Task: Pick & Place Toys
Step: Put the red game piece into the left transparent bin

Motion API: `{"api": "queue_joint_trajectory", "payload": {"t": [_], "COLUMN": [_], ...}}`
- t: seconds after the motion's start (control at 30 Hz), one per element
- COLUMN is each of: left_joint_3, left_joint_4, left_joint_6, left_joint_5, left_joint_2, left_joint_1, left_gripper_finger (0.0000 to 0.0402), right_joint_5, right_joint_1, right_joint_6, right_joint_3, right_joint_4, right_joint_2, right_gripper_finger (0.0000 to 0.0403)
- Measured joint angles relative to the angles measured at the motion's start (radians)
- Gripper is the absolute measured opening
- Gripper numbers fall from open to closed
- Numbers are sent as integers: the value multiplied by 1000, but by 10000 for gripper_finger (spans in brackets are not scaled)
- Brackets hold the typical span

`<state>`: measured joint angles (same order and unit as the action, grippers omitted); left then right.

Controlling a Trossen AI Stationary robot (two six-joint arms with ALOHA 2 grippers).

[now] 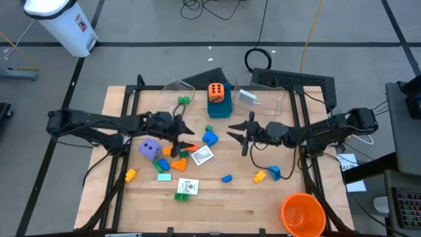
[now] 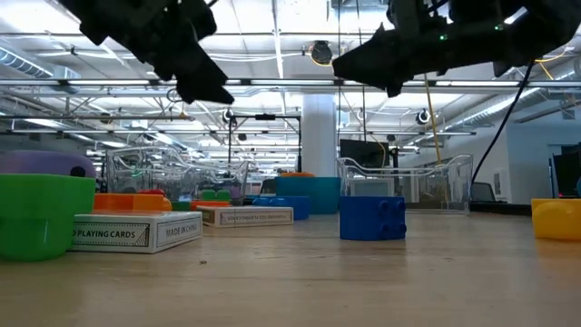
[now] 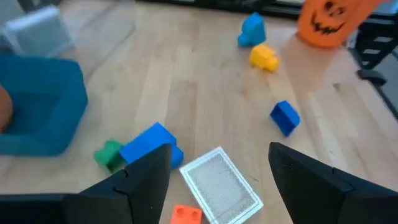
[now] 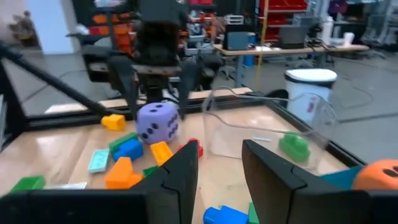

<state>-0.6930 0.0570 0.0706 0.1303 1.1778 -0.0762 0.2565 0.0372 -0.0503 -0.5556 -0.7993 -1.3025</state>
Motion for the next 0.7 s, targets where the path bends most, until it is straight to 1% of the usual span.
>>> {"api": "queue_joint_trajectory", "payload": {"t": [0.1, 0.23, 0.37, 0.43, 0.63, 0.7], "left_joint_3": [0, 0, 0, 0, 0, -5], "left_joint_4": [1, 43, 171, 234, 404, 465], "left_joint_6": [57, 130, 213, 264, 405, 439], "left_joint_5": [-75, -206, -316, -341, -347, -370], "left_joint_2": [51, 89, 93, 91, 84, 84], "left_joint_1": [48, 115, 172, 196, 259, 271], "left_gripper_finger": [273, 273, 273, 273, 273, 273], "right_joint_5": [-1, 0, 0, 0, -1, 0], "right_joint_1": [16, 24, 29, 37, 60, 66], "right_joint_6": [42, 36, 36, 36, 36, 36], "right_joint_3": [0, 0, 0, 0, 0, 0], "right_joint_4": [8, 10, 25, 20, 17, 16], "right_joint_2": [0, 0, 0, 0, 0, 0], "right_gripper_finger": [116, 116, 117, 117, 117, 117]}}
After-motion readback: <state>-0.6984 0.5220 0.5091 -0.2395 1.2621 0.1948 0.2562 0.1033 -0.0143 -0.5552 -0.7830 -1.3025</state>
